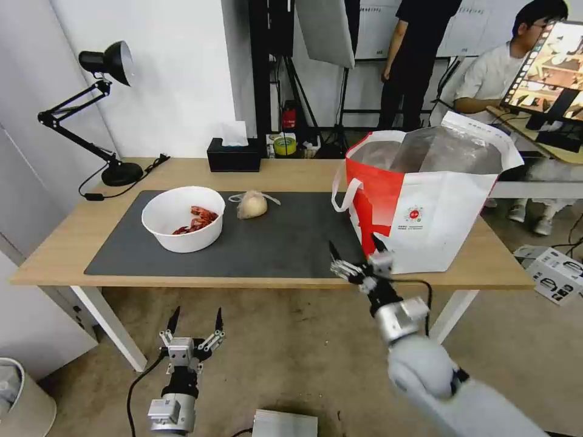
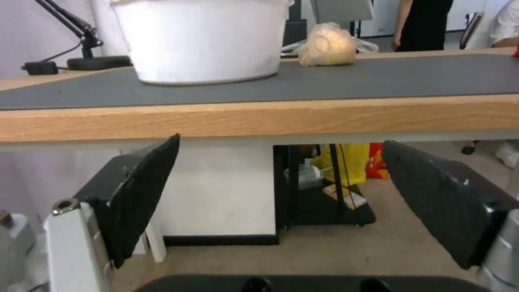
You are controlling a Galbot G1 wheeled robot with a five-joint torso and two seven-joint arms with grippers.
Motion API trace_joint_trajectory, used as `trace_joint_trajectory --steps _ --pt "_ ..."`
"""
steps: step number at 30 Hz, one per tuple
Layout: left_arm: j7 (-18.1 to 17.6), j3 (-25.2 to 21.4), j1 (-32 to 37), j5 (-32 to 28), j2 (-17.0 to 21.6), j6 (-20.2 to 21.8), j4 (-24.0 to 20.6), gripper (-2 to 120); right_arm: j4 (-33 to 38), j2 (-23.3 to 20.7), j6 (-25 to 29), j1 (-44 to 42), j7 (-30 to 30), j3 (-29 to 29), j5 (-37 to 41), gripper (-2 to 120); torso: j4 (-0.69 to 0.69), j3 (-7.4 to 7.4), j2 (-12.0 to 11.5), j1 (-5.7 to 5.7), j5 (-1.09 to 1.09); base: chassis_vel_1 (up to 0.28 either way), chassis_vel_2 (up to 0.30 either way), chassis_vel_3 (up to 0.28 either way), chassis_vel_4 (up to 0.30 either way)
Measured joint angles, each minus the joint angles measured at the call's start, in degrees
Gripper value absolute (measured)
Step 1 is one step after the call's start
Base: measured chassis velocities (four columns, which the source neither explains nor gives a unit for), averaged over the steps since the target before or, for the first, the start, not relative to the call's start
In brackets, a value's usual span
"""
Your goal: Pick up the trash from the table and place it into the takeout bag.
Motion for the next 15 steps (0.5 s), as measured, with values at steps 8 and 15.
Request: trace_joint_trajectory --steps 8,15 --pt "0.00 -0.57 0.26 -0.02 0.00 -0.06 -0.20 100 -10.87 4.88 -1.54 17.08 1.37 -11.11 7.30 100 0.01 0.00 0.00 0.00 0.01 0.000 0.000 0.000 0.000" --pt "-0.01 -0.88 0.26 -0.14 -0.30 -0.14 -0.30 100 -22.77 11.42 -2.23 29.14 2.29 -19.87 11.23 100 0.01 0.00 0.00 0.00 0.00 0.000 0.000 0.000 0.000"
